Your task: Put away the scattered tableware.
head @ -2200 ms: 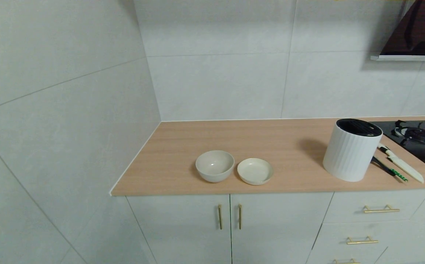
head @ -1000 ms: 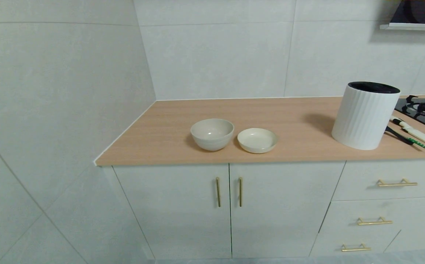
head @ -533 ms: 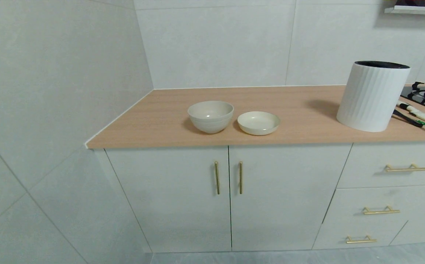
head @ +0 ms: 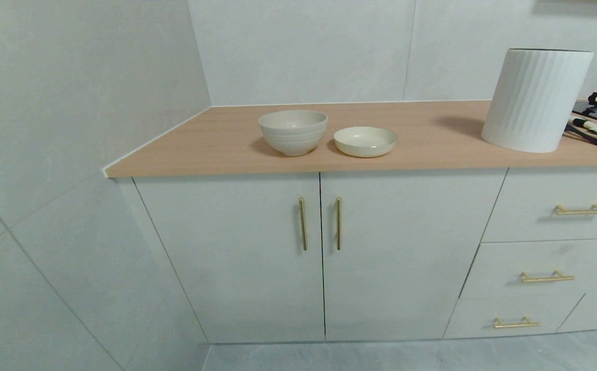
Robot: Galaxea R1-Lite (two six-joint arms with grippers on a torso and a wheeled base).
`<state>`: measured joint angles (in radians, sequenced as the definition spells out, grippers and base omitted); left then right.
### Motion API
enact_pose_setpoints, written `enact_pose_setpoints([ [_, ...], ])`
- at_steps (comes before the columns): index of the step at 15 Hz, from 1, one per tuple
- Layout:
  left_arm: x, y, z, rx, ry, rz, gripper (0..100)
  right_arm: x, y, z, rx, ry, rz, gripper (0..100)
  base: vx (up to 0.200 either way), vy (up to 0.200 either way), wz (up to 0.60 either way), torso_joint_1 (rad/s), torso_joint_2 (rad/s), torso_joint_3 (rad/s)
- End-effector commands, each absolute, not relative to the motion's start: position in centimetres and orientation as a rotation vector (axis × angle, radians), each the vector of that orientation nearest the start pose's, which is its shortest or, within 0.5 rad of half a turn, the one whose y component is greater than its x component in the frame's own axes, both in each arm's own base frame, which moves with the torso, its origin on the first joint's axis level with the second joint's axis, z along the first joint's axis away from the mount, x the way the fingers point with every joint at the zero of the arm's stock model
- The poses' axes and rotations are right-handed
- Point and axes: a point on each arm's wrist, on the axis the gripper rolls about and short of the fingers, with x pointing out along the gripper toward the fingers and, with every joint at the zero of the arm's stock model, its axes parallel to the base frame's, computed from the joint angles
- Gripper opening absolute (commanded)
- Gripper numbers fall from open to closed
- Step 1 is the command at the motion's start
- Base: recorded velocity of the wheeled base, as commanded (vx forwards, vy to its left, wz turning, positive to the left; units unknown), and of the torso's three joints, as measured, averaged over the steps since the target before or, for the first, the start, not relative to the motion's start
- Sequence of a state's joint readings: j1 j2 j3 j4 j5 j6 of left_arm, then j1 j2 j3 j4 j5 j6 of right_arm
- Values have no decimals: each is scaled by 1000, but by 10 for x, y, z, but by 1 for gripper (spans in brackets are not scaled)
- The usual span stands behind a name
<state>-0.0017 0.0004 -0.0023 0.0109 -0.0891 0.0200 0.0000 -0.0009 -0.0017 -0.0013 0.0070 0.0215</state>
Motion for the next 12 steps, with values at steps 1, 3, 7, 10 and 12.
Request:
enact_pose_setpoints([
  [1, -23, -2, 75, 20, 7, -91, 100, -23, 0, 76, 21, -3, 8, 100, 0, 0, 0, -144, 447, 315],
  [3, -23, -2, 75, 20, 8, -91, 100, -23, 0, 76, 21, -3, 8, 100, 0, 0, 0, -122, 449, 329],
  [7, -23, -2, 75, 20, 8, -91, 100, -23, 0, 76, 21, -3, 8, 100, 0, 0, 0, -33, 136, 95],
  [10, -23, -2, 75, 20, 8, -91, 100, -23, 0, 76, 21, -3, 8, 100, 0, 0, 0, 0, 0, 0],
  [12, -23, -2, 75, 20, 8, -91, 100, -23, 0, 76, 21, -3, 8, 100, 0, 0, 0, 0, 0, 0],
])
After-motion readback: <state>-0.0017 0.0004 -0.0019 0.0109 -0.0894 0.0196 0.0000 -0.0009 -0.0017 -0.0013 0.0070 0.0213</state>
